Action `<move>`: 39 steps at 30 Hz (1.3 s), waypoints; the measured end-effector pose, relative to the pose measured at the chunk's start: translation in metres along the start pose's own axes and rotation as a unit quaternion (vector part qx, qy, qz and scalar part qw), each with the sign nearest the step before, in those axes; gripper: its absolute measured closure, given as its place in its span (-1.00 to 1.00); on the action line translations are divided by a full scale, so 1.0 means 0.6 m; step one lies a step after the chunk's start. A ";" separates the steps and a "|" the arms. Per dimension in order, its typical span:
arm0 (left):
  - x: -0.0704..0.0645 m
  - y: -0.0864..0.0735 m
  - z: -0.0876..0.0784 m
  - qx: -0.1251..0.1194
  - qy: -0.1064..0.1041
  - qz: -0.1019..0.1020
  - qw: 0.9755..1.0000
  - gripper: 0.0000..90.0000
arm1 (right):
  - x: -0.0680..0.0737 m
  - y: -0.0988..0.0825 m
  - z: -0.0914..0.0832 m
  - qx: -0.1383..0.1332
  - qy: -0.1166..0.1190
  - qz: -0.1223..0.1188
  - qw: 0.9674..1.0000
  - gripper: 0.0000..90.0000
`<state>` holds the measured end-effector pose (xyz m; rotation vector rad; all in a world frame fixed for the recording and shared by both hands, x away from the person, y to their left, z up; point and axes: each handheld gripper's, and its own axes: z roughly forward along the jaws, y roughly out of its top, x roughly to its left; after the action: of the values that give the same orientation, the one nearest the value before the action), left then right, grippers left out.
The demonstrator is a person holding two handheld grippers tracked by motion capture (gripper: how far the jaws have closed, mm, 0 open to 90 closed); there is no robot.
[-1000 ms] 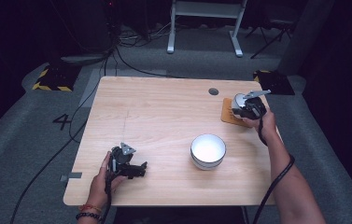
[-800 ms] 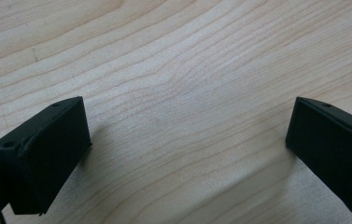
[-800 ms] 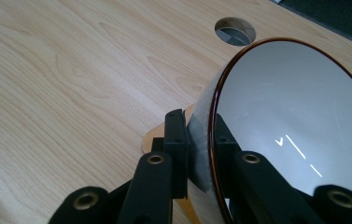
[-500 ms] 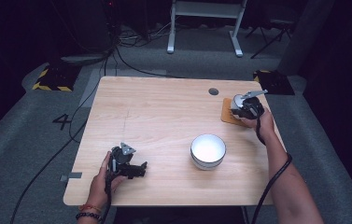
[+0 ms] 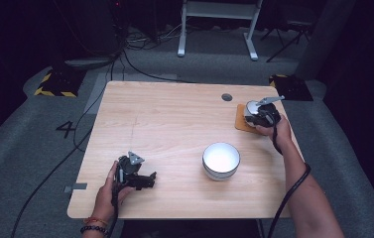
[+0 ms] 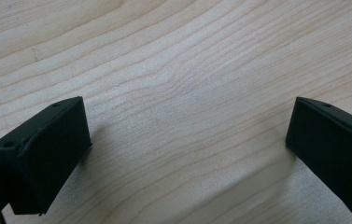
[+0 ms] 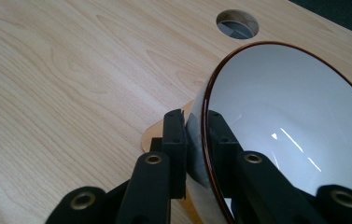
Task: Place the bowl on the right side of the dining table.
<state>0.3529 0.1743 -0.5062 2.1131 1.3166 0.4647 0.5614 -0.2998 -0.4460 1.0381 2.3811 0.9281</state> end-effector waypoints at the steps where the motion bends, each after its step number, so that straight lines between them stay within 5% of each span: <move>1: 0.000 0.000 0.000 0.000 0.000 0.000 1.000 -1.00 | 0.000 0.000 0.000 0.000 0.000 0.000 1.000 0.79; 14: 0.000 0.000 0.000 -0.001 0.001 0.000 1.000 -1.00 | 0.016 0.002 0.011 0.013 0.018 -0.018 1.000 0.76; 39: 0.000 0.000 0.000 0.000 0.002 0.000 1.000 -1.00 | 0.012 0.001 0.001 -0.001 0.019 -0.005 1.000 0.68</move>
<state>0.3527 0.1743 -0.5062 2.1136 1.3185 0.4679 0.5569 -0.2938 -0.4466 1.0159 2.4140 0.9540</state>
